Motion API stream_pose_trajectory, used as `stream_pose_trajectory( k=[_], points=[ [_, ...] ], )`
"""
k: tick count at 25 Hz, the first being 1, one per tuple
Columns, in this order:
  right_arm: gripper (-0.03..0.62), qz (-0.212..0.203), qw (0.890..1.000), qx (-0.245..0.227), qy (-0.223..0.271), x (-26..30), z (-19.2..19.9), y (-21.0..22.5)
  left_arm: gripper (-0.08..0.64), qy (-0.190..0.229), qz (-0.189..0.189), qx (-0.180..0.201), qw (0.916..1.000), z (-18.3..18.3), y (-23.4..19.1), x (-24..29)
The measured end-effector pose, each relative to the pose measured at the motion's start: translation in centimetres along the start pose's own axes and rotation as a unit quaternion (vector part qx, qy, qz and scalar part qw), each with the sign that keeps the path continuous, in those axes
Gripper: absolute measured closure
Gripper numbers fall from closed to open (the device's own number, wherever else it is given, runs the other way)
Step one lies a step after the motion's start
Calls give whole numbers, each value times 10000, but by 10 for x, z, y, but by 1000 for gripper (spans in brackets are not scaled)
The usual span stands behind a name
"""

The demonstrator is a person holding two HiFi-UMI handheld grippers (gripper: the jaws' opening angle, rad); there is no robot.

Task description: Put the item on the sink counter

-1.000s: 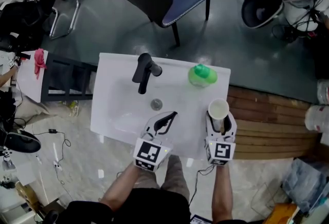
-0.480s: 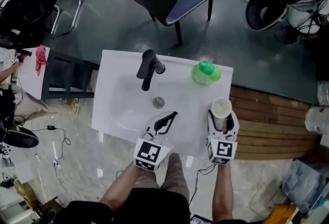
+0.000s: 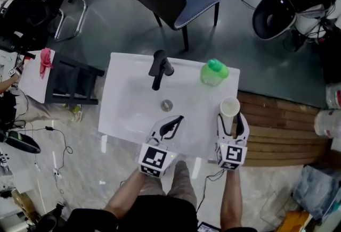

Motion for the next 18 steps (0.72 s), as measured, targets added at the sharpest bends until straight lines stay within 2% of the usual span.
stream_pose_trajectory(
  k=[9,18],
  points=[
    [302,244,9994,64,246,-49,-21,-21,558,370,52,193,9991,-14,8,-51],
    [344,373,9962,144,768,-108,-68,-54,558,799,111,345,9961,-33,11,-109]
  ],
)
Point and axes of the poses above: the fingertips, and each gripper's own axes: x forward along the fingers, y to its right, z out of its underside, the point moved 6 cm from there along -x, backward along the fingers, and after that the axes turned 4 degrees about -y, right-handed, at the moved point
